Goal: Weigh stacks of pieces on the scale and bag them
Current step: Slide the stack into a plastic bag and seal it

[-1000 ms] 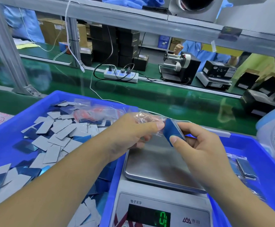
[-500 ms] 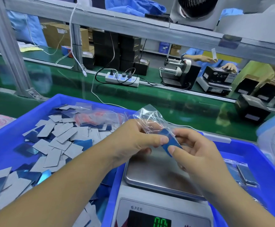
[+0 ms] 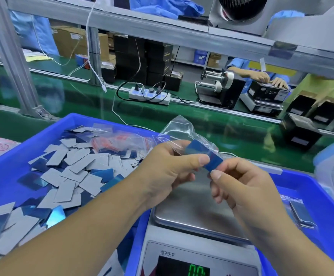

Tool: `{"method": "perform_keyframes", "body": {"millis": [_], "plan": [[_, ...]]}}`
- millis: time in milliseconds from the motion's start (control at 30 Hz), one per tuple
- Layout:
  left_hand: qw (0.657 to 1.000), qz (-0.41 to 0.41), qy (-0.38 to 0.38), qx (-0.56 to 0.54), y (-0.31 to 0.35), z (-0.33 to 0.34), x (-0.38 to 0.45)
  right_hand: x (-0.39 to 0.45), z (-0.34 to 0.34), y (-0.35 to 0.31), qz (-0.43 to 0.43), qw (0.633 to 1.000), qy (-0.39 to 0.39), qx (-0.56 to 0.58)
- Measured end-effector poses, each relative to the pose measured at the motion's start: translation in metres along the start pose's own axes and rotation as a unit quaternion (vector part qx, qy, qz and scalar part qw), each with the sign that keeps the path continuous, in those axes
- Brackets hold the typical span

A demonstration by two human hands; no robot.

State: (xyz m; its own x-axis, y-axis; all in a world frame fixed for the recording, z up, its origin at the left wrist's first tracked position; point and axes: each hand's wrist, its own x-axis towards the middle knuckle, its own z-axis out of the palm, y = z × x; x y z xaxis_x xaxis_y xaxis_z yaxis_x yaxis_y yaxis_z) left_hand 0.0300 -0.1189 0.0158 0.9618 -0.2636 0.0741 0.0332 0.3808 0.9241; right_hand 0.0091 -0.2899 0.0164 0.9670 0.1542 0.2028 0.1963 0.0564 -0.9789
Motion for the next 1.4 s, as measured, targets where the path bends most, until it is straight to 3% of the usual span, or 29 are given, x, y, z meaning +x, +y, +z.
{"method": "perform_keyframes", "body": {"millis": [200, 433, 667, 867, 1067, 1200, 1400], "plan": [[0.996, 0.008, -0.065, 0.061, -0.004, 0.004, -0.003, -0.009, 0.011, 0.004, -0.024, 0.999, 0.001, 0.040], [0.995, 0.006, -0.039, 0.088, -0.009, 0.006, -0.001, -0.005, 0.004, 0.002, 0.006, 0.998, -0.051, 0.040], [0.997, -0.006, -0.059, 0.052, -0.002, -0.002, -0.001, 0.001, -0.002, -0.002, -0.071, 0.995, 0.043, -0.057], [0.981, 0.071, -0.067, 0.167, -0.006, -0.004, 0.000, 0.002, -0.005, -0.009, -0.195, 0.949, 0.038, -0.244], [0.980, 0.087, -0.038, 0.177, -0.010, -0.009, 0.004, 0.006, -0.020, -0.009, -0.136, 0.943, 0.012, -0.304], [0.971, 0.054, -0.048, 0.228, -0.008, -0.013, 0.002, 0.006, -0.022, -0.006, -0.158, 0.911, 0.005, -0.381], [0.970, 0.055, 0.000, 0.236, -0.003, -0.012, 0.001, 0.008, -0.024, -0.008, -0.186, 0.908, -0.008, -0.376]]}}
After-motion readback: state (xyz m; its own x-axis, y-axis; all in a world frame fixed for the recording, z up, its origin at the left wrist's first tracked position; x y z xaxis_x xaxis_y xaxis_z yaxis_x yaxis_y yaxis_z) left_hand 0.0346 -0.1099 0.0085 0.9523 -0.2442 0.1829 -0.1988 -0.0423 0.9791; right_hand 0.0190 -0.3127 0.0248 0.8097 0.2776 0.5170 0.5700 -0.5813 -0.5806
